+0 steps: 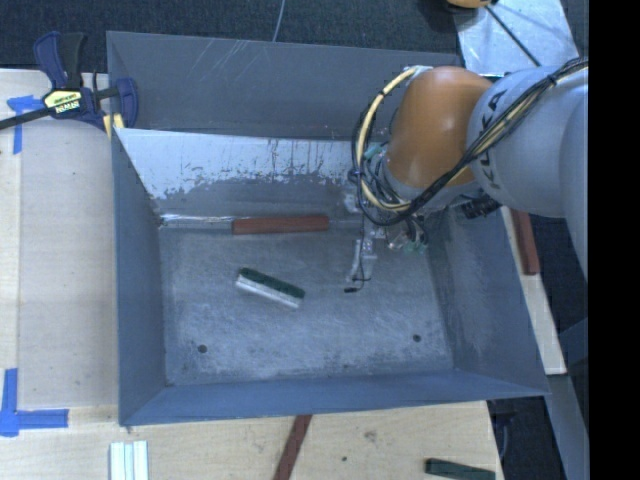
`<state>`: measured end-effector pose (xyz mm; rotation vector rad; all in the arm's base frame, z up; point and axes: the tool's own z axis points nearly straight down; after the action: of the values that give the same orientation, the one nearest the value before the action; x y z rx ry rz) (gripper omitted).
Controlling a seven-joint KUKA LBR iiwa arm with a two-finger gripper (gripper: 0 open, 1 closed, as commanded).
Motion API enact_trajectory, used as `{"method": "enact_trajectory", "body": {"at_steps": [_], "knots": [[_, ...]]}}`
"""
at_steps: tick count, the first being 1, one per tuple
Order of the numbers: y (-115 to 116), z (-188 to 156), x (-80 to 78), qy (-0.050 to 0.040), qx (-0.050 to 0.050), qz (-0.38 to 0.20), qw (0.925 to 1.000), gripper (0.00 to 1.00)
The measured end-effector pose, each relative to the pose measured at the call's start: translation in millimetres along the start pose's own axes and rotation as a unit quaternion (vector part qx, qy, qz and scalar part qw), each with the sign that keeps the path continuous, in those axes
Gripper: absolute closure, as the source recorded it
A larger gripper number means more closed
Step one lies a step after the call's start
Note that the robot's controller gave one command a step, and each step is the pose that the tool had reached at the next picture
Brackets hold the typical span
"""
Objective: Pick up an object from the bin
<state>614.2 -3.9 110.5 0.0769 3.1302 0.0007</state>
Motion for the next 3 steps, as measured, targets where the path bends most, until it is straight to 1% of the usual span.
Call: {"method": "enact_trajectory", "body": {"at_steps": [1, 2, 3], "knots": [[45.3, 39.3, 60.0, 0.0032, -0.001, -0.16, 0.9872, 1.0], [45.0, 39.5, 60.1, 0.0034, -0.001, -0.16, 0.9872, 0.0], [45.0, 39.5, 60.1, 0.0034, -0.001, -0.16, 0.9872, 0.0]]}}
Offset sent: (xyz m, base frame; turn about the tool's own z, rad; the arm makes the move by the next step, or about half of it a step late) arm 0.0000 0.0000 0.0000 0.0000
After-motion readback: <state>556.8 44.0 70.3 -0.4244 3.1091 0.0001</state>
